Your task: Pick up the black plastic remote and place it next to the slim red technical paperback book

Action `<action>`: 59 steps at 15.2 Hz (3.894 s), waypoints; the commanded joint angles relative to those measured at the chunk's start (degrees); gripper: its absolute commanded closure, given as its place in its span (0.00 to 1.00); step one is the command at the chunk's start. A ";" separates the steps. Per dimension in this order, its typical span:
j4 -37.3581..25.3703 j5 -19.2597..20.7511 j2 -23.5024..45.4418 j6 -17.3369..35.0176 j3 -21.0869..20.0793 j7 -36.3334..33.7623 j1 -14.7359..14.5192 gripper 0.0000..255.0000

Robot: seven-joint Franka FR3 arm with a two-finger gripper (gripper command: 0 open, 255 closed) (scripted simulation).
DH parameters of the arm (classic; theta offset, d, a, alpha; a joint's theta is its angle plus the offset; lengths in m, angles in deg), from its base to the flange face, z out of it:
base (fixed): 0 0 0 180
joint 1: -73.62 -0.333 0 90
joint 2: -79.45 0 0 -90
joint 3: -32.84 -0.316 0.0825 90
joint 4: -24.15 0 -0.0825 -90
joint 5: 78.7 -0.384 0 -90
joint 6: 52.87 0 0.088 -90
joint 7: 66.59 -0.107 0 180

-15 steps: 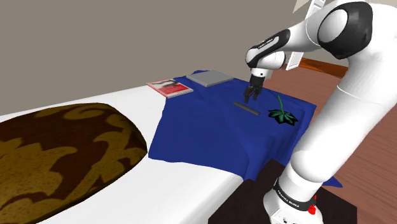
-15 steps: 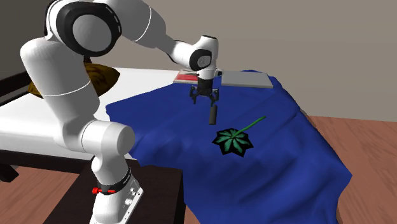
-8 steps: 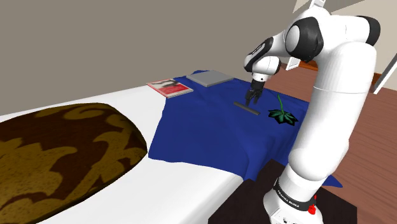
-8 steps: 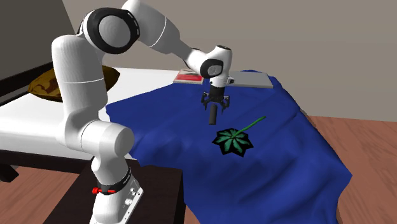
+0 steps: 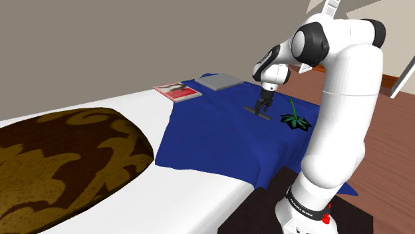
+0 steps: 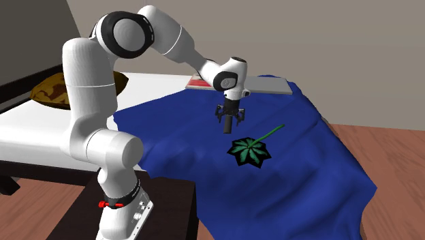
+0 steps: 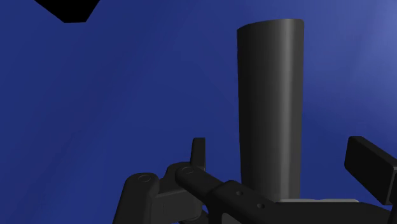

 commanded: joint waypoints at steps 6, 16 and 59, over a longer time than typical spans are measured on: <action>0.01 -0.13 0.15 0.13 -0.05 0.09 0.05 1.00; -0.19 0.36 -0.40 -0.46 0.16 -0.26 -0.12 1.00; -28.19 -0.16 9.00 -15.83 -12.12 -34.37 -17.16 1.00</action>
